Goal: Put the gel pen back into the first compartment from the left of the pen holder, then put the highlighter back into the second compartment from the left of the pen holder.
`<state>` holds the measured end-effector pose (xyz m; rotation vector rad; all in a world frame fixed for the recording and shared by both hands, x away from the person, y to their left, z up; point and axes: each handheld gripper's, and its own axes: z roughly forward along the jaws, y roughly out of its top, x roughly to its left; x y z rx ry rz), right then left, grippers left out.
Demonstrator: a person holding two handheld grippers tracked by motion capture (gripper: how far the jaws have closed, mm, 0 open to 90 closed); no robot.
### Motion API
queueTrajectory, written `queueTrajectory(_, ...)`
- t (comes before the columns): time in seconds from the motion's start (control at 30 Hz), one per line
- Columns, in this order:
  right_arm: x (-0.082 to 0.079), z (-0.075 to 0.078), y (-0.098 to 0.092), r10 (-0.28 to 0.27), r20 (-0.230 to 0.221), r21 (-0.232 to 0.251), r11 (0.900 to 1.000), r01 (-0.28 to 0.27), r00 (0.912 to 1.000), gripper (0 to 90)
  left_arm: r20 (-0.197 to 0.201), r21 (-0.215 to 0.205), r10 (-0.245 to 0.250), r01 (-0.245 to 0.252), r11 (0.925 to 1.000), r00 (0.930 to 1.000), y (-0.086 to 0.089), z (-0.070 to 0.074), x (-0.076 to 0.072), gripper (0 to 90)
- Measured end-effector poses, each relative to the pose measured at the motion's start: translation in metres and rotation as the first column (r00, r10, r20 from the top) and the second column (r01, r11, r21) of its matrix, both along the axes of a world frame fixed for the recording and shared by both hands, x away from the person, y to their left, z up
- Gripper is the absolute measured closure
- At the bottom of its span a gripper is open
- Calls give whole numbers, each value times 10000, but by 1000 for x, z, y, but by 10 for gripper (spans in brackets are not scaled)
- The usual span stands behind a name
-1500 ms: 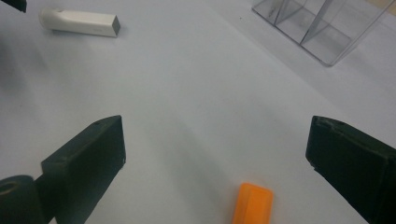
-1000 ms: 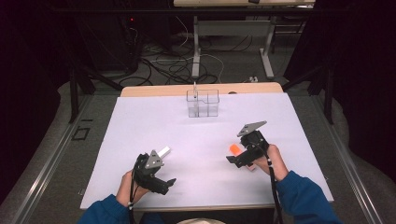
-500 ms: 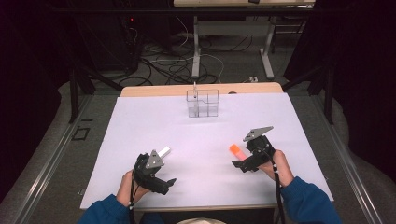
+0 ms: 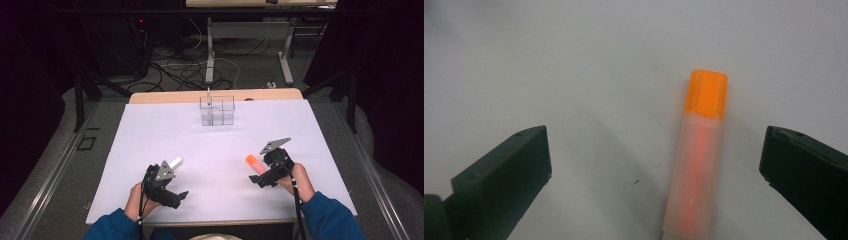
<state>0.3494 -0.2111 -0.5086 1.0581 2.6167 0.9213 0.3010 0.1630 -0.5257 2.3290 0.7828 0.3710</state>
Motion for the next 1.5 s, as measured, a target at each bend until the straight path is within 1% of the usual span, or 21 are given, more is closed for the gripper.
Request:
queueTrajectory(0.03, 0, 0, 0, 40, -78, -42, 10000, -40, 10000, 0, -33, 4, -10, 10, 10000, 10000, 0, 0, 0, 0)
queueTrajectory(0.07, 0, -2, 1, -63, 96, 183, 9998, 61, 9999, 0, -18, -16, 5, -5, 10000, 10000, 0, 0, 0, 0)
queueTrajectory(0.17, 1, -1, 1, 16, -263, 2, 10000, -15, 9997, 0, -12, -6, 1, -1, 10000, 10000, 0, 0, 0, 0)
queueTrajectory(0.23, 1, -2, 1, -120, -237, 81, 9999, 122, 9996, 0, 20, -13, 25, -25, 10000, 10000, 0, 0, 0, 0)
queueTrajectory(0.33, 0, -1, 2, -229, -471, 16, 9997, 230, 9986, 0, 104, -70, 66, -66, 10000, 9999, 0, -1, -1, 0)
queueTrajectory(0.37, 0, -1, 2, -254, -455, 99, 9996, 259, 9986, 0, -51, 80, -28, 28, 10000, 10000, 0, 1, 0, 0)
queueTrajectory(0.53, 1, 2, 2, -377, -490, 141, 9992, 384, 9981, 0, 114, -51, 53, -53, 10000, 9999, 0, -1, 0, 0)
queueTrajectory(0.63, 2, 3, 3, -377, -581, -132, 9992, 370, 9976, 0, 111, -56, 59, -58, 10000, 9999, 0, -1, 0, 0)
queueTrajectory(0.7, 2, 3, 5, -676, -619, -248, 9975, 661, 9958, 0, -60, 84, -20, 20, 10000, 10000, 1, 0, 0, 0)
queueTrajectory(0.83, 5, 5, 4, -803, -833, -552, 9956, 759, 9933, 9, -48, 83, -12, 12, 10000, 10000, 0, 0, 0, 0)
queueTrajectory(0.87, 6, 4, 4, -743, -818, -425, 9966, 710, 9939, 6, 101, 5, 86, -86, 10000, 9999, 0, -1, 0, 0)
queueTrajectory(0.9, 7, 4, 4, -925, -808, -514, 9947, 886, 9924, 2, 100, 5, 85, -85, 10000, 9999, 0, -1, 0, 0)
queueTrajectory(0.93, 9, 3, 4, -834, -840, -521, 9955, 792, 9930, 2, -24, 62, 7, -7, 10000, 10000, 0, 0, 0, 0)
queueTrajectory(1.0, 11, 2, 5, -963, -793, -670, 9936, 911, 9922, 11, 98, 8, 91, -91, 10000, 9999, 0, -1, 0, 0)
queueTrajectory(1.07, 13, 3, 7, -1108, -993, -916, 9906, 1018, 9889, 57, 46, -16, 103, -103, 9999, 9999, -1, -1, 0, 0)
queueTrajectory(1.17, 17, -2, 10, -1362, -683, -663, 9891, 1318, 9883, 161, 98, 6, 90, -90, 10000, 9999, -1, -1, 0, 0)
queueTrajectory(1.2, 17, 0, 11, -1464, -836, -920, 9861, 1387, 9857, 167, 52, -8, 101, -101, 9999, 9999, -1, -1, 0, 0)
queueTrajectory(1.23, 18, -1, 12, -1467, -900, -896, 9863, 1387, 9851, 209, 44, -12, 97, -97, 10000, 9999, -1, -1, 0, 0)
queueTrajectory(1.27, 19, -2, 13, -1638, -849, -1103, 9819, 1541, 9828, 257, 41, -4, 94, -94, 10000, 9999, -1, -1, 0, 0)
queueTrajectory(1.43, 26, -8, 17, -1766, -579, -1001, 9803, 1703, 9826, 414, 45, 14, 56, -56, 10000, 10000, -1, -2, 0, 0)
queueTrajectory(1.5, 29, -8, 20, -1697, -771, -1092, 9809, 1609, 9825, 460, 45, 36, 47, -47, 10000, 10000, -1, -2, 0, 0)
